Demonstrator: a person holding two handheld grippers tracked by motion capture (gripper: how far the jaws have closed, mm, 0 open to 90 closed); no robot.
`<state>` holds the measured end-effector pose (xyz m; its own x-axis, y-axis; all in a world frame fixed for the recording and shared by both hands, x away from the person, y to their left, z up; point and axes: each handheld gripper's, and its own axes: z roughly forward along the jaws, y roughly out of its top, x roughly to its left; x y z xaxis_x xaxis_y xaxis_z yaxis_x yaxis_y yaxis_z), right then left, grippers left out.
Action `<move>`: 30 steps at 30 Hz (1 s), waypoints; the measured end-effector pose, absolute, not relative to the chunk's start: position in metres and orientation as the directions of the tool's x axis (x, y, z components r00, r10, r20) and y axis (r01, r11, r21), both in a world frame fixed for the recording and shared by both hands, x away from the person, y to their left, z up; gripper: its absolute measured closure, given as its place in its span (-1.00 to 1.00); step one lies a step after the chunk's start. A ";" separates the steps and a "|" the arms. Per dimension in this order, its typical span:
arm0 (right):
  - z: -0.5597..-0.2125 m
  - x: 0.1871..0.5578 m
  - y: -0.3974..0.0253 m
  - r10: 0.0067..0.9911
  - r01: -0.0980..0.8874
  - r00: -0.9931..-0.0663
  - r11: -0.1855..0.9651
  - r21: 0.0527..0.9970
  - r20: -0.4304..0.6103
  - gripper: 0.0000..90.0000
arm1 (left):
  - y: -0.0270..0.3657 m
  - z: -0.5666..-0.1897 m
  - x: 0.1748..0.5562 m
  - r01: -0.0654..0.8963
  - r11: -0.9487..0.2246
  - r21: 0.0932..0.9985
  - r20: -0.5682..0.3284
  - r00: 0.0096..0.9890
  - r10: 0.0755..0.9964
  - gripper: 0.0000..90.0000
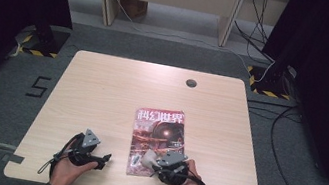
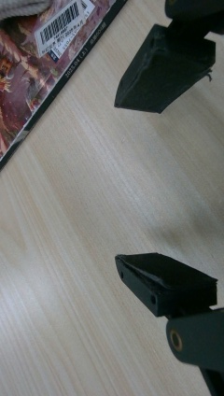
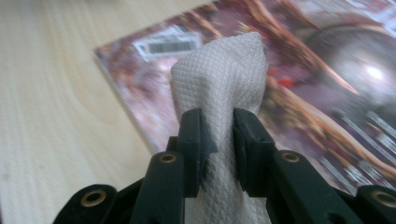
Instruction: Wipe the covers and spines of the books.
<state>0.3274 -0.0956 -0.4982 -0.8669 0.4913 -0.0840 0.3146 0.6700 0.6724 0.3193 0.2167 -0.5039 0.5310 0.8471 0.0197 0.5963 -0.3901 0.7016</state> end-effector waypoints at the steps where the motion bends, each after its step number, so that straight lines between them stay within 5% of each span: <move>1: -0.498 0.329 -0.101 0.509 0.331 -0.857 0.664 0.671 -0.081 0.64 | 0.217 -0.504 0.319 0.598 -0.390 0.700 0.018 0.531 0.847 -0.57; 10: -0.497 0.340 -0.133 0.598 0.397 -0.797 0.628 0.669 -0.088 0.64 | 0.216 -0.503 0.318 0.589 -0.389 0.709 0.017 0.536 0.844 -0.57; 21: -0.497 0.321 -0.119 0.545 0.348 -0.831 0.662 0.663 -0.108 0.64 | 0.191 -0.503 0.305 0.559 -0.406 0.723 -0.012 0.598 0.801 -0.59; 30: -0.497 0.331 -0.141 0.605 0.397 -0.789 0.630 0.667 -0.102 0.64 | 0.166 -0.504 0.302 0.534 -0.424 0.731 -0.024 0.642 0.766 -0.61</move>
